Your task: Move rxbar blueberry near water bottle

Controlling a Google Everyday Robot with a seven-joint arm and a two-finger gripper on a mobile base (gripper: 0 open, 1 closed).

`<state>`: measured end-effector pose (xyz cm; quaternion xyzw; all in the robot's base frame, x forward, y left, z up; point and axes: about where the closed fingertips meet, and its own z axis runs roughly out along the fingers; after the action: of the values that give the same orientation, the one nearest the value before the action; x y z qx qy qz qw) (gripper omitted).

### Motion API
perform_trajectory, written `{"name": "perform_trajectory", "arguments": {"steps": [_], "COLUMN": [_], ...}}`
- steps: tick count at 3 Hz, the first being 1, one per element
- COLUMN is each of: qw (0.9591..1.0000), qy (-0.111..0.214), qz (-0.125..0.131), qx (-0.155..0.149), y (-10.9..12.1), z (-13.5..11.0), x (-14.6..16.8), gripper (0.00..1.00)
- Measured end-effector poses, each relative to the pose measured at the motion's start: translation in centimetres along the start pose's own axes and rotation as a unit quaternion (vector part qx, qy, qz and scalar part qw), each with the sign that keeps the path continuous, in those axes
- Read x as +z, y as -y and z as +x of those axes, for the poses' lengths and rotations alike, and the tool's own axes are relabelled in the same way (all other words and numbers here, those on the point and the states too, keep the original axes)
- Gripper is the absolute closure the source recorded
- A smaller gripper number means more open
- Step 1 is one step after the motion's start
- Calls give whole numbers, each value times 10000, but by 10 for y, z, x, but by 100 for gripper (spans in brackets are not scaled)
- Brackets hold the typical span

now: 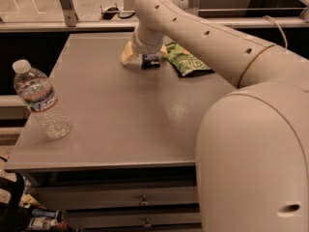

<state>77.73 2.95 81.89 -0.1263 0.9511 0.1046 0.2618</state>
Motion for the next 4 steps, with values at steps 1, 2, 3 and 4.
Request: {"name": "perform_trajectory", "arguments": {"steps": [1,2,3,4], "qw": [10000,10000,10000,10000], "qy": [-1,-2,-2,-1], "qz": [0,0,0,1], "qx": [0,0,0,-1], "y": [-1,-2,-2,-2], "z": [-3,-9,-9,-9], "x": [-4,-14,-14,-15], "gripper": [69,100,100,100]}}
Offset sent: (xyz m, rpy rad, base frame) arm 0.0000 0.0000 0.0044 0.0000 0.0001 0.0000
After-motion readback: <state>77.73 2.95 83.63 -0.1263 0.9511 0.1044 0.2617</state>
